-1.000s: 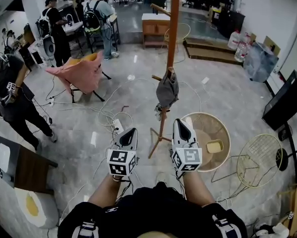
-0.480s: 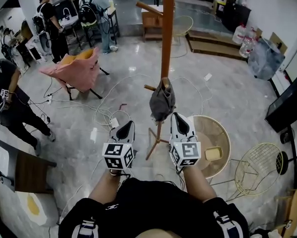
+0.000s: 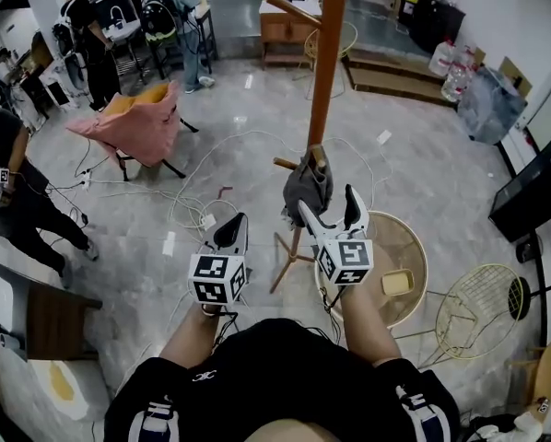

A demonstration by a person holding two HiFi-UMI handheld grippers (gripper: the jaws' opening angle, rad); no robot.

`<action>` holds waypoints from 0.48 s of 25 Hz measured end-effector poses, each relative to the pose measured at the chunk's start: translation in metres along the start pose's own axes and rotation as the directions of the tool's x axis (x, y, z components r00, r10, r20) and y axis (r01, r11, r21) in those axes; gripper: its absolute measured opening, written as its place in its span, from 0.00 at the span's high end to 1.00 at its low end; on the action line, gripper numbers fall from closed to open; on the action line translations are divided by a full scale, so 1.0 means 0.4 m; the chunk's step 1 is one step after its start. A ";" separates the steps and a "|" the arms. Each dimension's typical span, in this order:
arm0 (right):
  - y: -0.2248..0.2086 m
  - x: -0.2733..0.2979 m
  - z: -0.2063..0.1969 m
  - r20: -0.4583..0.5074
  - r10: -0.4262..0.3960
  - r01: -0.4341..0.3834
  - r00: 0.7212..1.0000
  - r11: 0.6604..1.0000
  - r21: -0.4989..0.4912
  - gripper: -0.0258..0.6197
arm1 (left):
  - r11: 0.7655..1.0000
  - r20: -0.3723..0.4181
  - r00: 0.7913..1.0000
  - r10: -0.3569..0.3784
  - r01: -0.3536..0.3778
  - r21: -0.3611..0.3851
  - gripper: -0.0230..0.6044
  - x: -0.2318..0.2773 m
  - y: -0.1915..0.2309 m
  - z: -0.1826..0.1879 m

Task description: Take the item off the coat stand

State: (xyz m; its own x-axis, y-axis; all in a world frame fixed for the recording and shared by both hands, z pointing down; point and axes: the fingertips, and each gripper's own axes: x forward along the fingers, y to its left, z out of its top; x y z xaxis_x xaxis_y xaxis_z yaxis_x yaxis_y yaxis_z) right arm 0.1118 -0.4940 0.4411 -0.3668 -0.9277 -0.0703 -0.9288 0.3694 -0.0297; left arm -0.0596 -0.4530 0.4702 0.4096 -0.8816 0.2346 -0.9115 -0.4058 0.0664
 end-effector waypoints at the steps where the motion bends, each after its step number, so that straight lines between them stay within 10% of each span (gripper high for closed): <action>1: -0.001 0.016 -0.011 -0.014 -0.008 0.008 1.000 1.000 -0.004 0.21 | 1.000 -0.002 1.000 0.003 -0.003 -0.002 0.94 0.000 0.010 -0.003; 12: -0.029 0.144 -0.206 -0.244 -0.094 0.100 0.965 0.995 0.015 0.15 | 0.997 -0.023 0.997 0.067 -0.068 -0.025 0.94 -0.027 0.112 -0.022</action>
State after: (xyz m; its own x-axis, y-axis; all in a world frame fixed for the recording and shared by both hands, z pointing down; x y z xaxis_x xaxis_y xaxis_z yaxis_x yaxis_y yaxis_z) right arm 0.0970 -0.5563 0.5194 -0.2801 -0.9432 0.1787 -0.9600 0.2753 -0.0520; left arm -0.1053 -0.4595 0.4792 0.3467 -0.9011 0.2604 -0.9377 -0.3393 0.0743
